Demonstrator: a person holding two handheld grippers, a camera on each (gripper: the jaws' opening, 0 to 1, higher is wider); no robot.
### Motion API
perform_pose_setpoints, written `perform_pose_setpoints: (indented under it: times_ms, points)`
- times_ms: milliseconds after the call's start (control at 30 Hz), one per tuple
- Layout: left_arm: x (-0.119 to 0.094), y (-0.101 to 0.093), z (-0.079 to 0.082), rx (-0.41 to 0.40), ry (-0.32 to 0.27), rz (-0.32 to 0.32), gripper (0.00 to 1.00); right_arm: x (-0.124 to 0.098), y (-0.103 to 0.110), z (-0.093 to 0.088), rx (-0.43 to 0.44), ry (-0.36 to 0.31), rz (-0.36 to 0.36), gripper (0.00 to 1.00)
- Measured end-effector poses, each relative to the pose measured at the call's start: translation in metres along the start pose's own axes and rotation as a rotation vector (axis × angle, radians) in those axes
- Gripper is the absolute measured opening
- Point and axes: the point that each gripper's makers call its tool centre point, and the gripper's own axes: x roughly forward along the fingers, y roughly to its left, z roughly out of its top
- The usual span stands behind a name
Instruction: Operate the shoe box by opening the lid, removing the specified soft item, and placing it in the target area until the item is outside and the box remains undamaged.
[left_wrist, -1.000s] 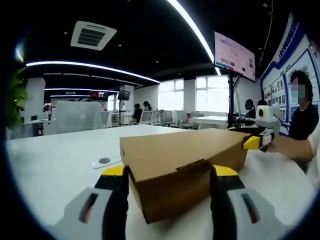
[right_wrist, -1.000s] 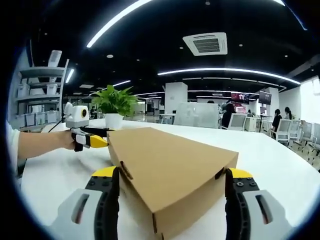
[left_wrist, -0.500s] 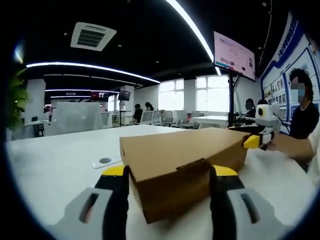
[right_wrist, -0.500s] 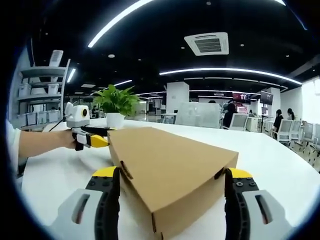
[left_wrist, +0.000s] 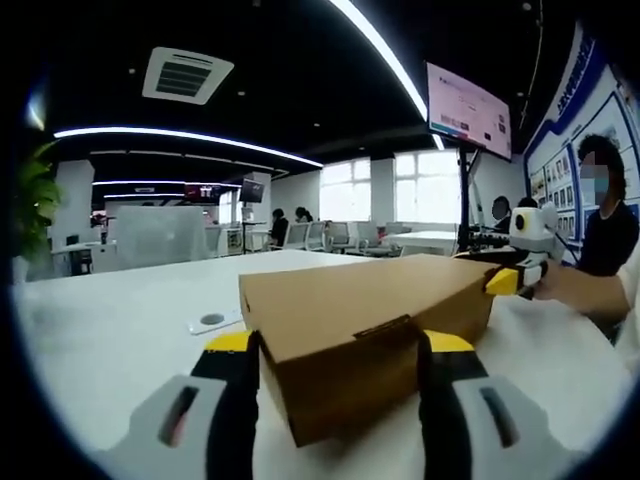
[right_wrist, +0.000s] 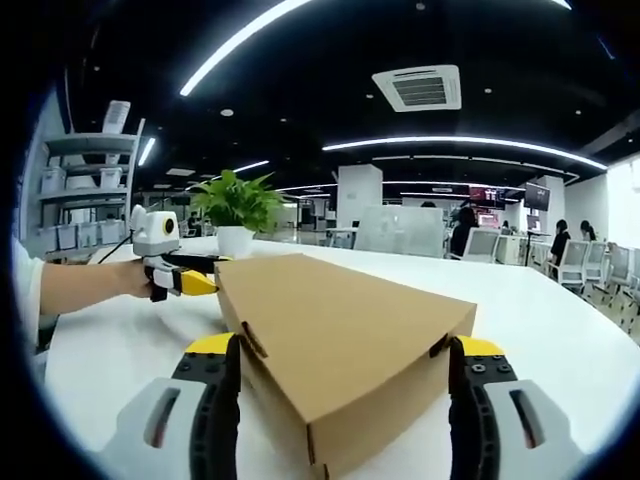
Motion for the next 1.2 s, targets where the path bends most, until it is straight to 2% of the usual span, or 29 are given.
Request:
perform_pose_setpoints:
  times_ms: [1200]
  points:
    - [-0.022,-0.014,-0.001,-0.002,-0.004,0.053,0.64,-0.009,0.011,0.0,-0.004,-0.005,0.056,0.88]
